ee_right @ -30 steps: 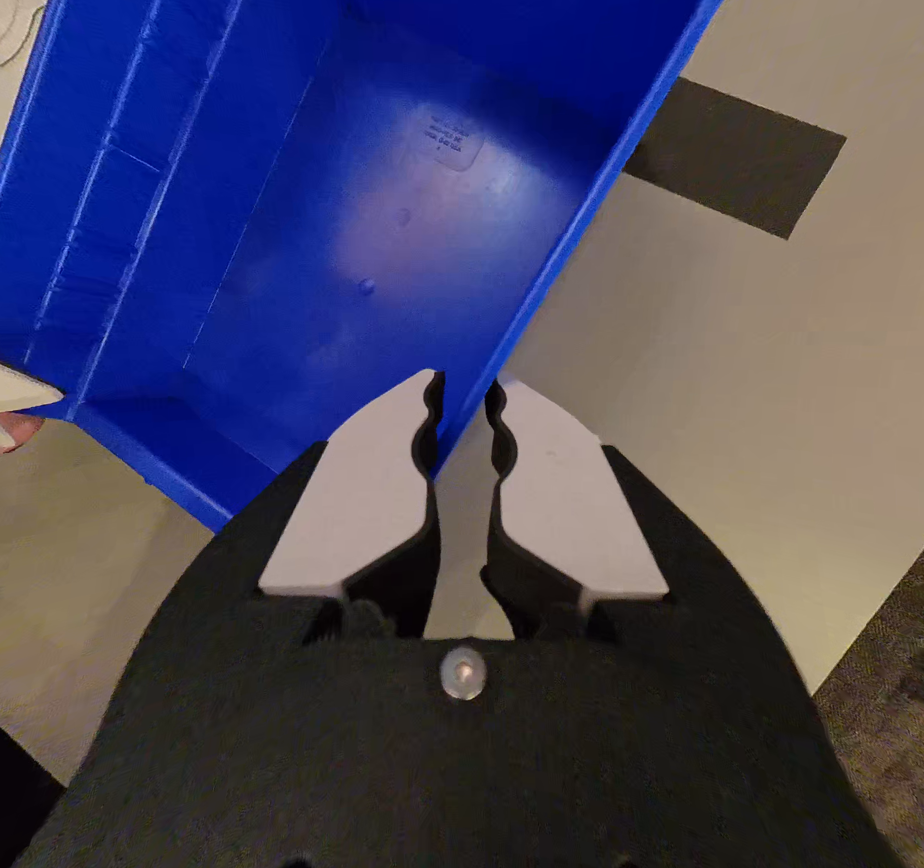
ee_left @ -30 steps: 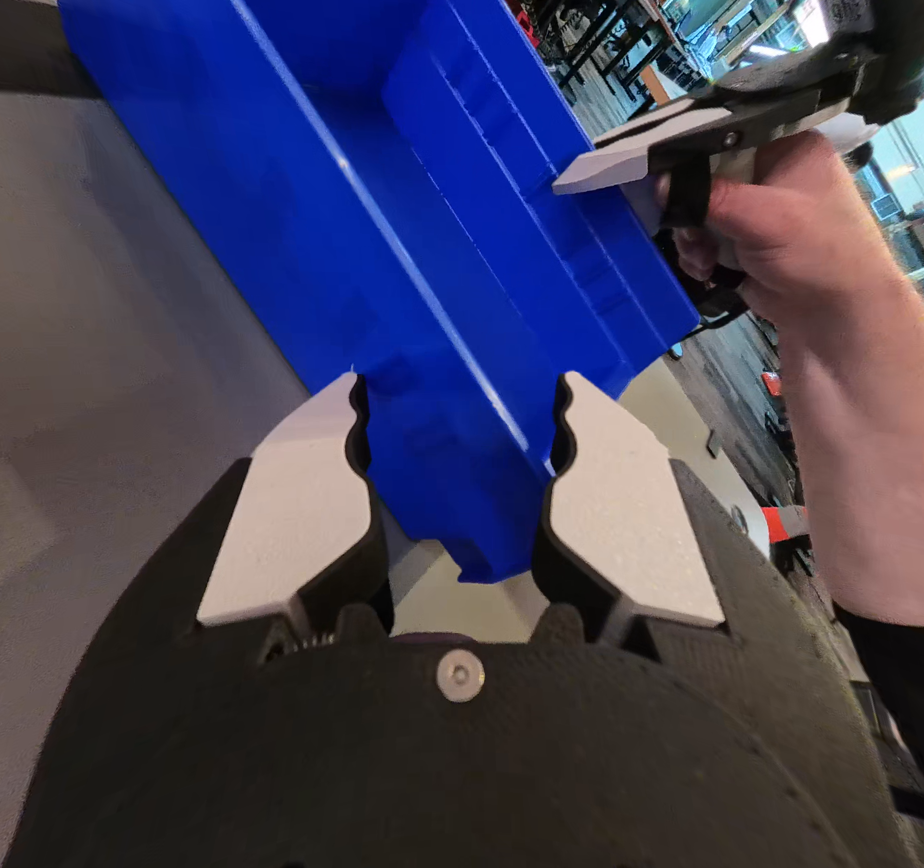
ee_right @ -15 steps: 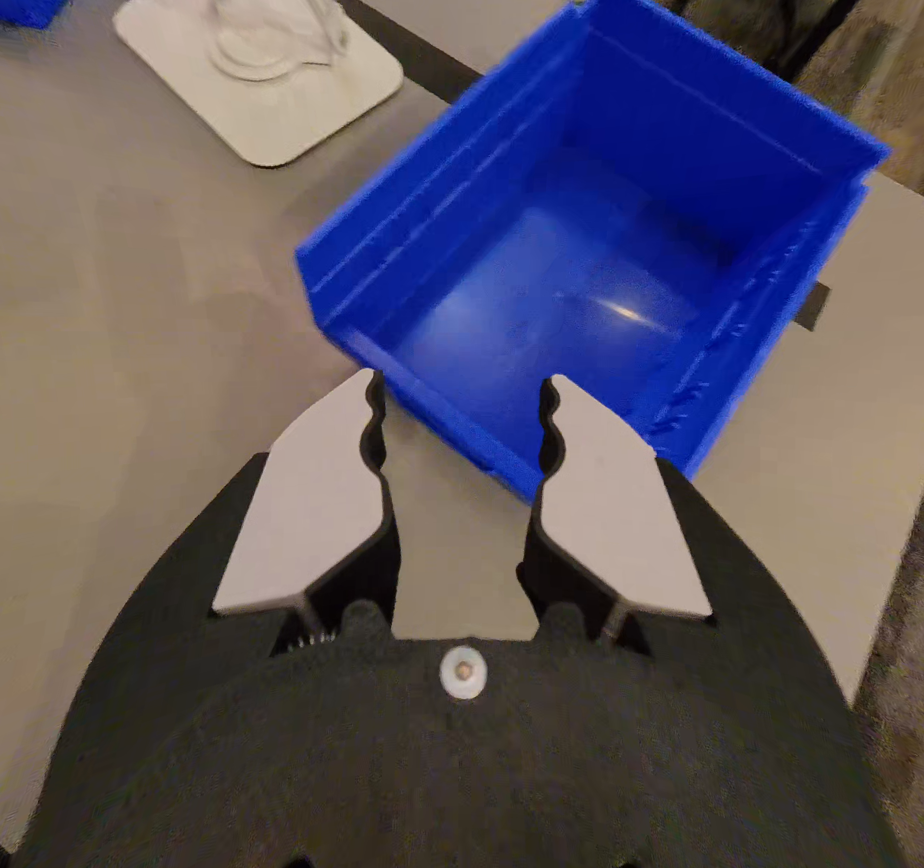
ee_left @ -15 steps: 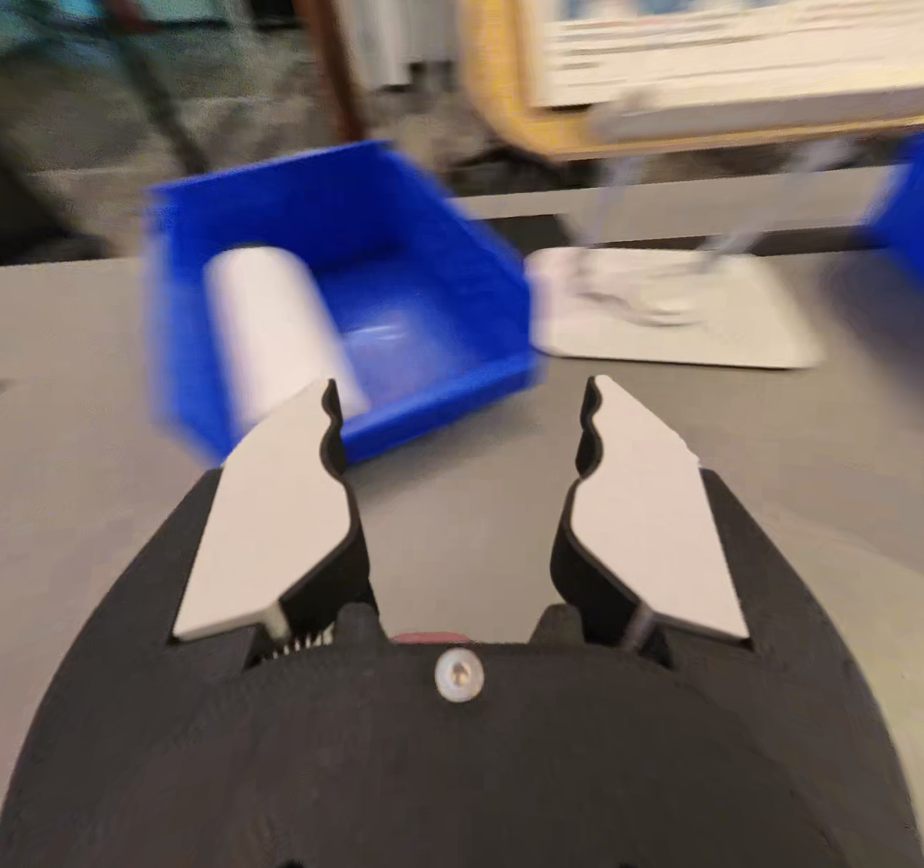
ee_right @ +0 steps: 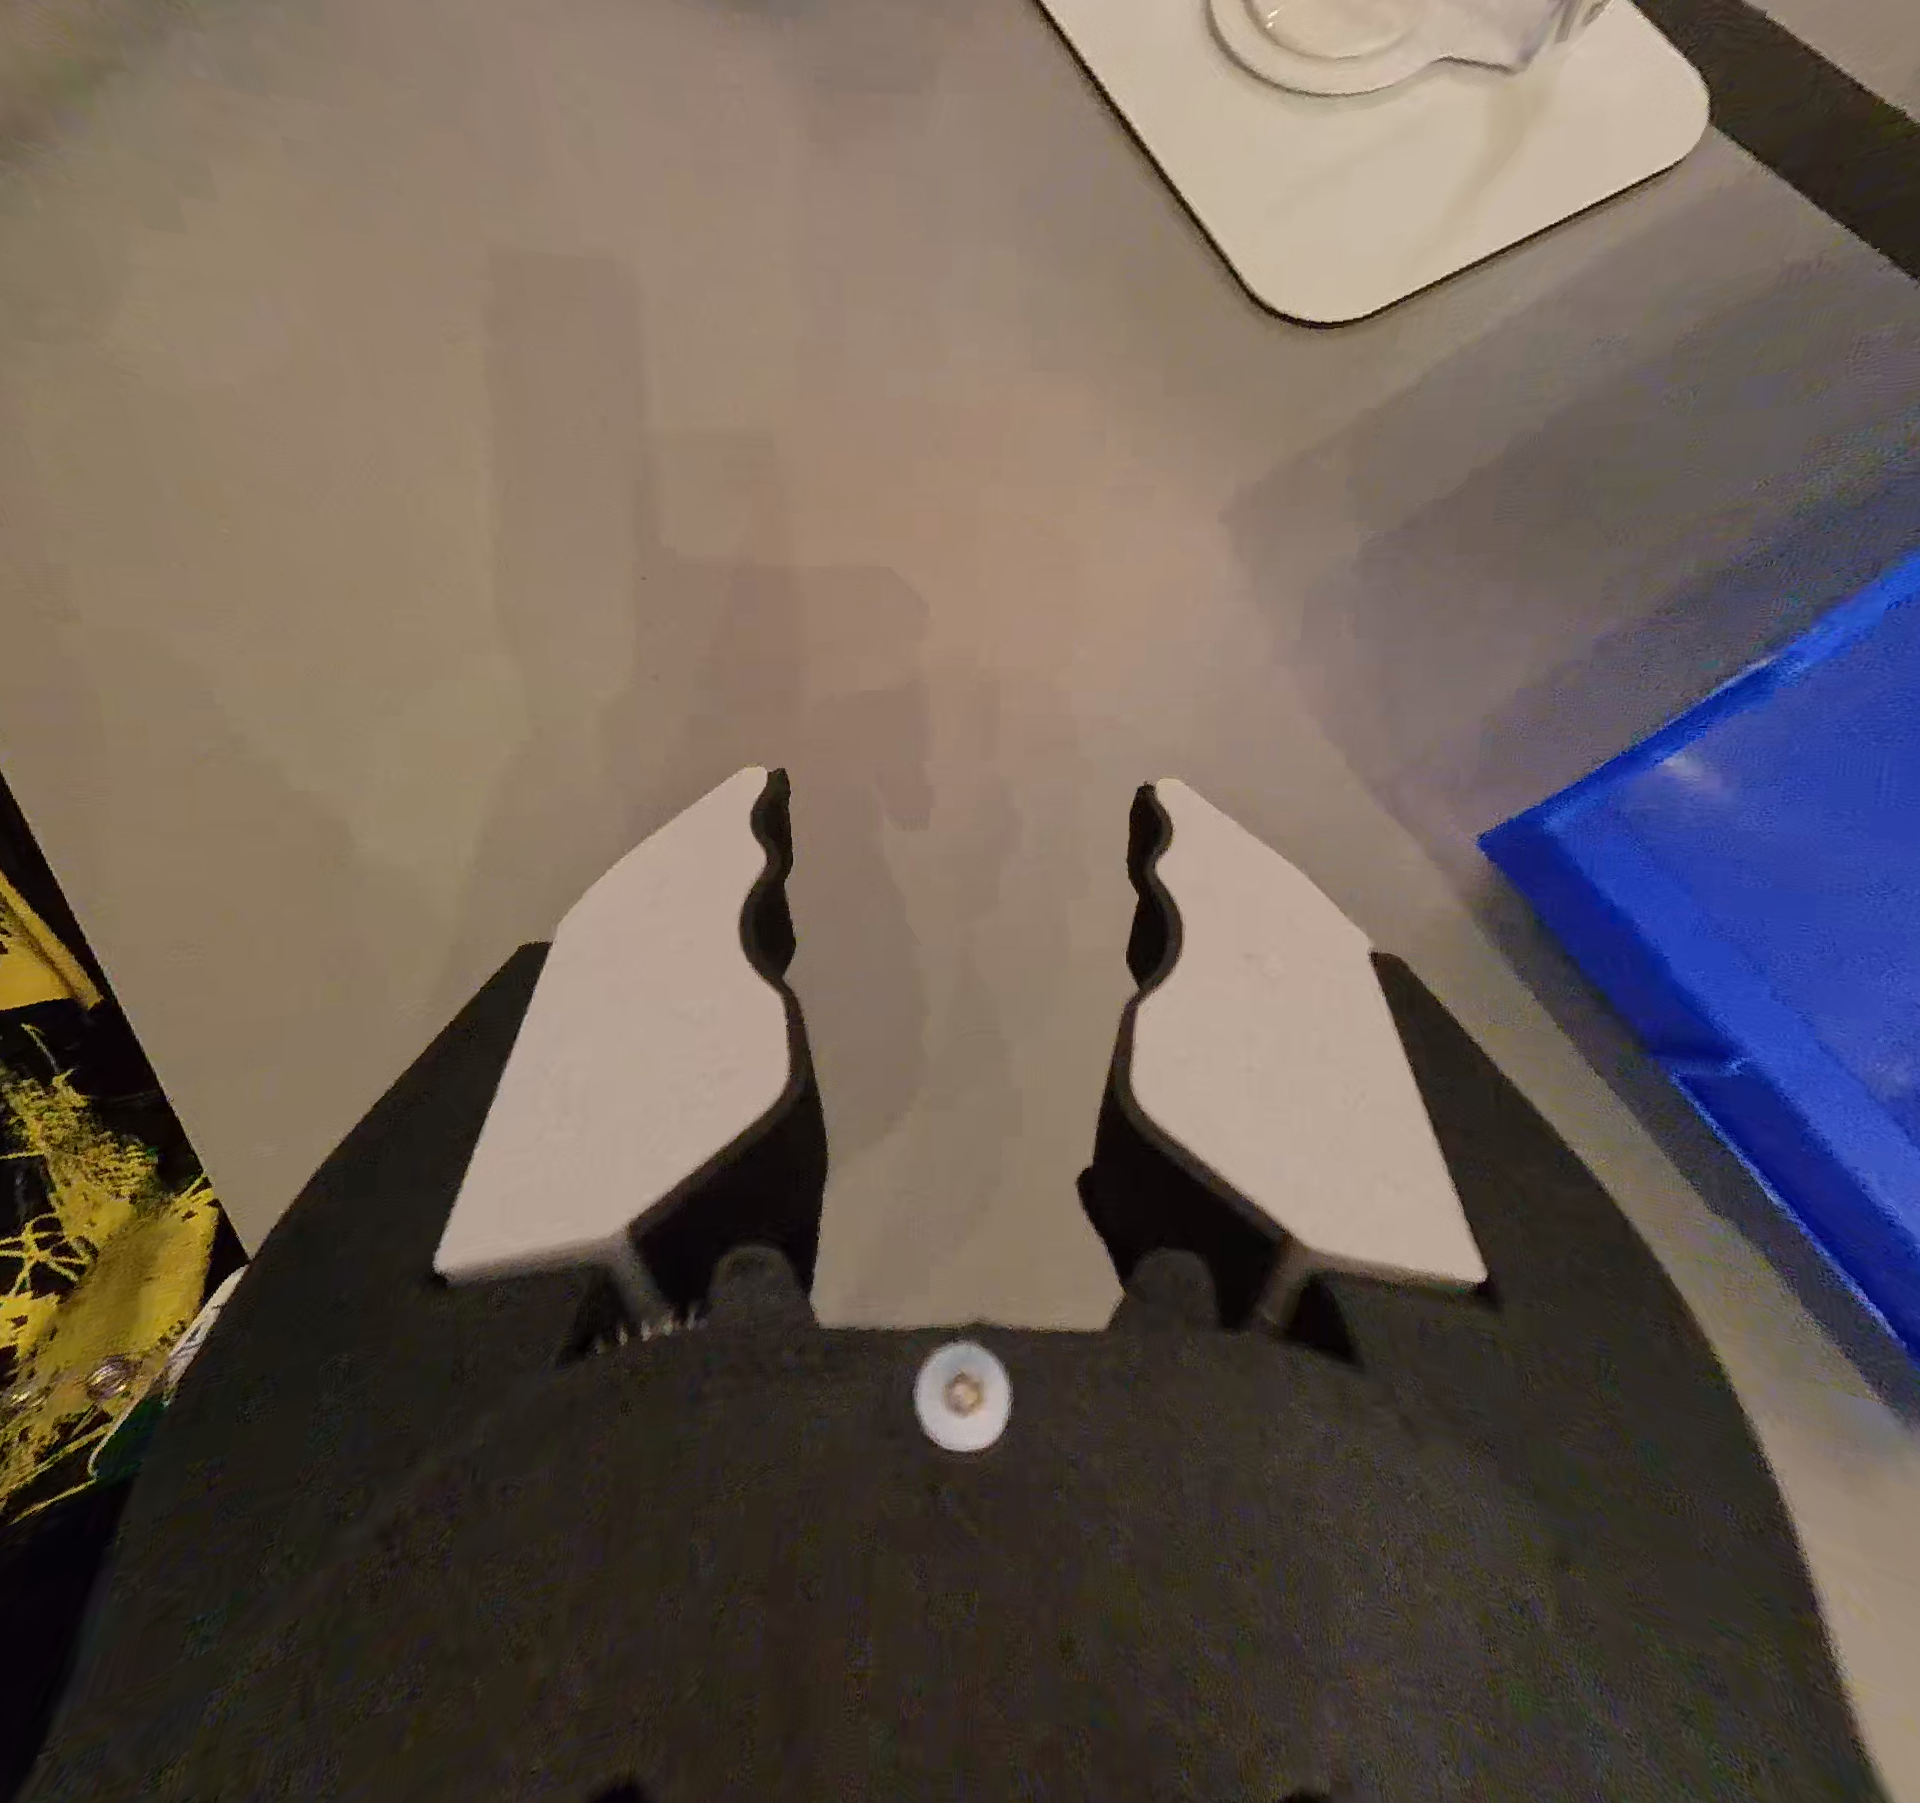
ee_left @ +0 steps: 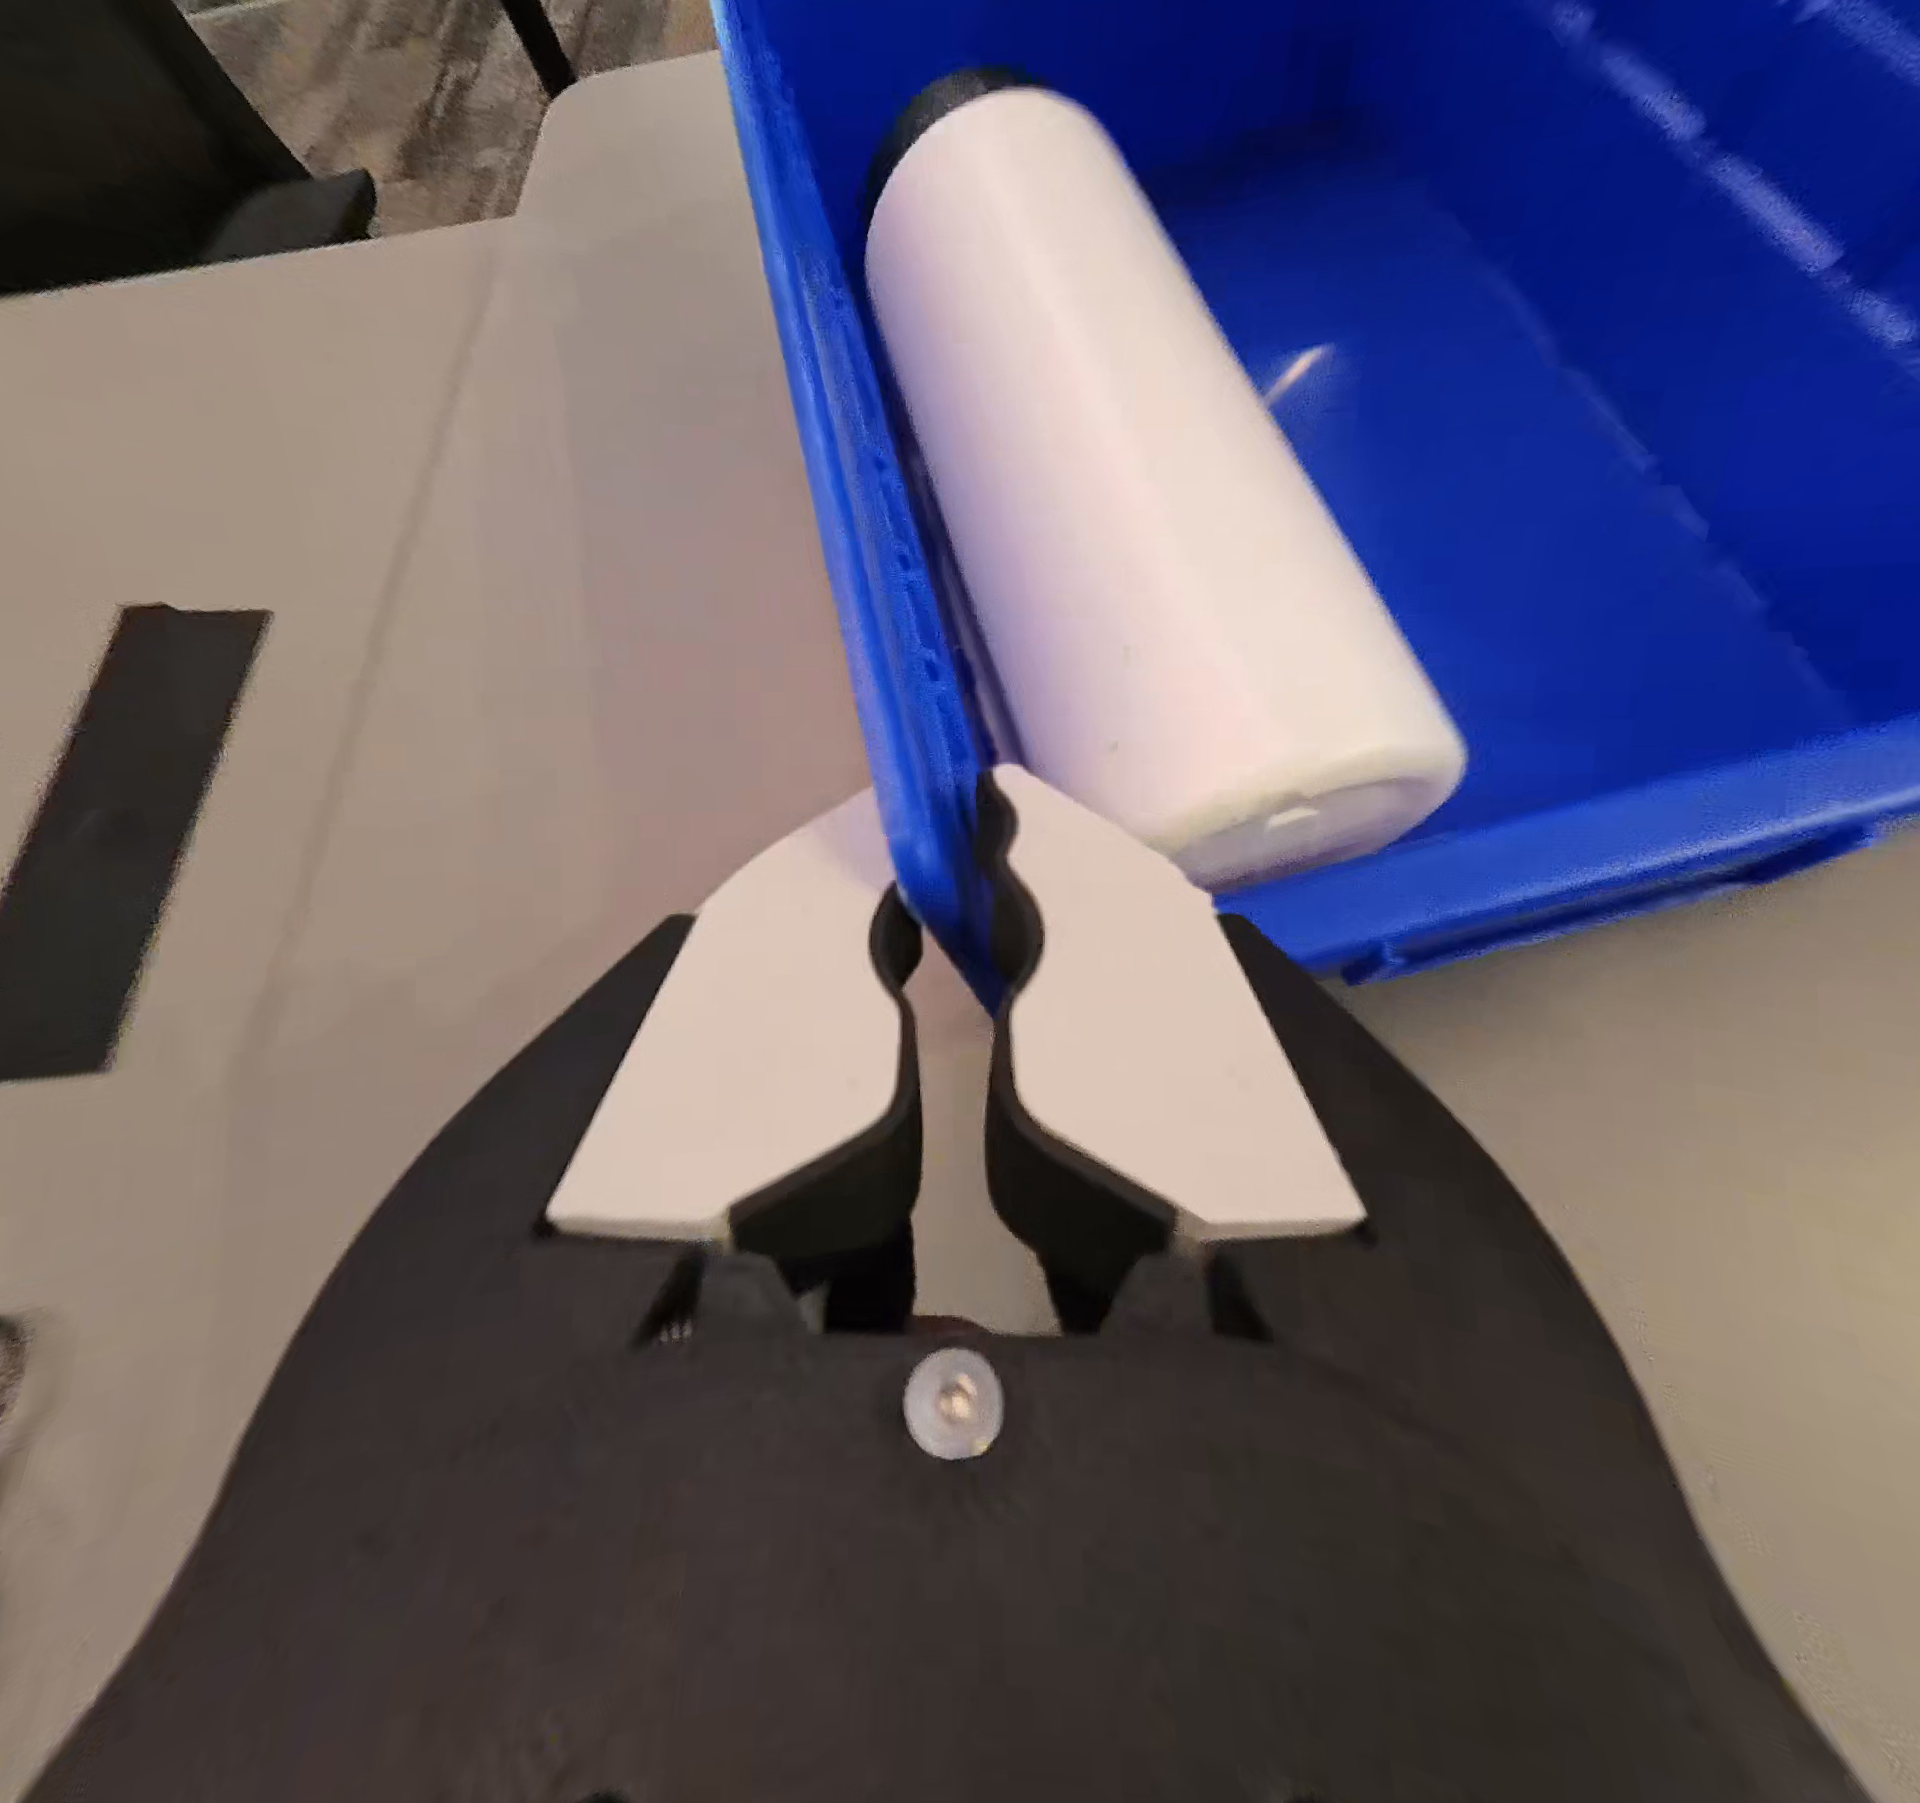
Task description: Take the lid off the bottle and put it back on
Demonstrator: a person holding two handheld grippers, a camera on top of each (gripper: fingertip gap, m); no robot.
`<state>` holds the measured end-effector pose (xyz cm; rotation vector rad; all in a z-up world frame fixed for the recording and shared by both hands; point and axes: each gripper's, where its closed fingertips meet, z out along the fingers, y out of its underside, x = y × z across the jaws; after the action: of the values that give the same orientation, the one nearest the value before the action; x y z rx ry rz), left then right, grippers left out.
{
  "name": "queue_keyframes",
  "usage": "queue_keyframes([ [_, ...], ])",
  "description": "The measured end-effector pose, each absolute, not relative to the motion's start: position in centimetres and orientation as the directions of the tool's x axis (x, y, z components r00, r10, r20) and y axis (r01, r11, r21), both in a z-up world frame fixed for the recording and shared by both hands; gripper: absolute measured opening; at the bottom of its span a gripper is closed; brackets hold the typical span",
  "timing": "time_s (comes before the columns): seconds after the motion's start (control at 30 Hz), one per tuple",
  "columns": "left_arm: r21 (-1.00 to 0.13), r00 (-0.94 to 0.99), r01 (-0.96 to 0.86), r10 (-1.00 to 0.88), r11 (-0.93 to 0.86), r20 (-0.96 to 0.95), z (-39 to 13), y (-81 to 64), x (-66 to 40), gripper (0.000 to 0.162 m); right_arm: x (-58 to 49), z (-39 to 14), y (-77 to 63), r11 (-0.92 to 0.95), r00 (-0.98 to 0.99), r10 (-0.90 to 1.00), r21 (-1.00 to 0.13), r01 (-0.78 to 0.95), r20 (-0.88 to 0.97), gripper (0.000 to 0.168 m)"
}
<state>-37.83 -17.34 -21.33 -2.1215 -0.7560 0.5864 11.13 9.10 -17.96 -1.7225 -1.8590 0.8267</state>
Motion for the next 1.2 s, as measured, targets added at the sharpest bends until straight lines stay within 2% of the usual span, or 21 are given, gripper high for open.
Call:
queue_keyframes([
  [0.07,-0.771,0.715,0.295,0.666,-0.564,-0.214,-21.5,-18.5,-39.5,0.009,10.9,-18.6,9.1,0.029,-0.096,0.994,-0.686,0.727,-0.06,0.063],
  [0.1,-0.771,0.729,0.322,0.663,-0.55,-0.169,-21.5,-18.6,-39.9,0.008,10.8,-18.9,9.2,0.018,-0.082,0.995,-0.677,0.735,-0.063,0.065],
  [0.17,-0.789,0.739,0.324,0.66,-0.522,-0.133,-20.7,-19.1,-40.7,0.029,10.7,-19.7,9.4,-0.012,-0.058,0.995,-0.658,0.753,-0.084,0.077],
  [0.23,-0.781,0.727,0.314,0.666,-0.541,-0.169,-19.6,-20.6,-40.8,0.067,10.6,-20.3,9.5,-0.058,-0.033,0.991,-0.646,0.761,-0.128,0.092],
  [0.27,-0.774,0.732,0.304,0.656,-0.556,-0.184,-18.8,-21.1,-40.2,0.076,10.5,-20.6,9.5,-0.085,-0.02,0.988,-0.647,0.758,-0.154,0.094],
  [0.33,-0.793,0.784,0.244,0.594,-0.558,-0.177,-16.7,-20.8,-37.3,0.087,10.3,-21.1,9.7,-0.109,0.007,0.988,-0.657,0.746,-0.157,0.106],
  [0.4,-0.825,0.856,0.224,0.509,-0.518,-0.087,-15.0,-19.1,-32.7,0.087,9.8,-21.9,9.7,-0.099,0.004,0.99,-0.674,0.732,-0.141,0.124],
  [0.47,-0.787,0.929,0.211,0.369,-0.579,-0.021,-15.2,-16.3,-27.2,0.099,9.3,-22.9,9.3,-0.076,-0.008,0.993,-0.668,0.74,-0.122,0.136],
  [0.53,-0.773,0.977,0.107,0.212,-0.626,-0.036,-15.7,-12.9,-21.9,0.102,8.8,-24.2,8.7,-0.054,-0.027,0.992,-0.622,0.782,-0.12,0.147],
  [0.6,-0.763,0.995,0.087,0.097,-0.641,0.032,-17.0,-9.4,-16.8,0.105,7.6,-24.7,8.2,-0.044,-0.033,0.993,-0.611,0.79,-0.115,0.147],
  [0.63,-0.748,0.995,0.093,0.081,-0.658,0.052,-18.1,-7.7,-14.8,0.099,6.7,-24.9,8.4,-0.051,-0.013,0.995,-0.619,0.783,-0.099,0.145],
  [0.73,-0.676,0.998,-0.017,-0.056,-0.737,0.036,-22.0,-3.5,-9.6,0.099,5.3,-27.0,10.4,0.042,0.025,0.993,-0.541,0.84,0.114,0.141],
  [0.8,-0.639,0.993,-0.046,-0.104,-0.768,0.052,-24.4,-1.6,-7.2,0.095,4.3,-27.9,9.4,0.025,-0.006,0.999,-0.538,0.842,0.036,0.146],
  [0.83,-0.601,0.99,-0.089,-0.137,-0.794,0.035,-25.8,-1.2,-6.4,0.103,4.0,-28.2,9.2,0.01,-0.01,1.0,-0.54,0.841,0.003,0.147],
  [0.9,-0.578,0.989,-0.134,-0.149,-0.805,-0.021,-27.5,-0.5,-6.2,0.111,3.6,-28.1,9.3,0.018,-0.017,1.0,-0.563,0.826,0.006,0.147],
  [0.93,-0.611,0.991,-0.1,-0.133,-0.785,0.009,-27.6,0.0,-6.0,0.113,3.5,-28.1,9.4,0.023,-0.023,1.0,-0.591,0.806,0.007,0.147],
  [0.97,-0.627,0.992,-0.095,-0.126,-0.773,0.005,-27.5,0.1,-6.2,0.112,3.5,-27.9,9.4,0.024,-0.022,1.0,-0.634,0.773,0.012,0.147],
  [1.07,-0.632,0.999,-0.035,-0.054,-0.775,0.01,-27.3,0.1,-7.1,0.099,4.2,-27.6,9.6,0.014,0.025,0.998,-0.654,0.756,0.05,0.146],
  [1.1,-0.634,1.0,-0.005,-0.011,-0.773,0.006,-27.2,0.1,-7.6,0.092,4.4,-27.5,9.3,0.026,0.014,0.998,-0.665,0.747,0.056,0.141],
  [1.17,-0.643,0.997,-0.012,0.037,-0.766,-0.062,-27.1,0.0,-8.7,0.105,4.9,-27.5,8.8,0.011,0.012,0.999,-0.665,0.747,0.03,0.13],
  [1.2,-0.658,0.995,-0.054,0.013,-0.751,-0.097,-26.8,0.1,-8.8,0.1,5.2,-27.6,9.0,-0.011,0.031,0.999,-0.658,0.753,0.019,0.134],
])
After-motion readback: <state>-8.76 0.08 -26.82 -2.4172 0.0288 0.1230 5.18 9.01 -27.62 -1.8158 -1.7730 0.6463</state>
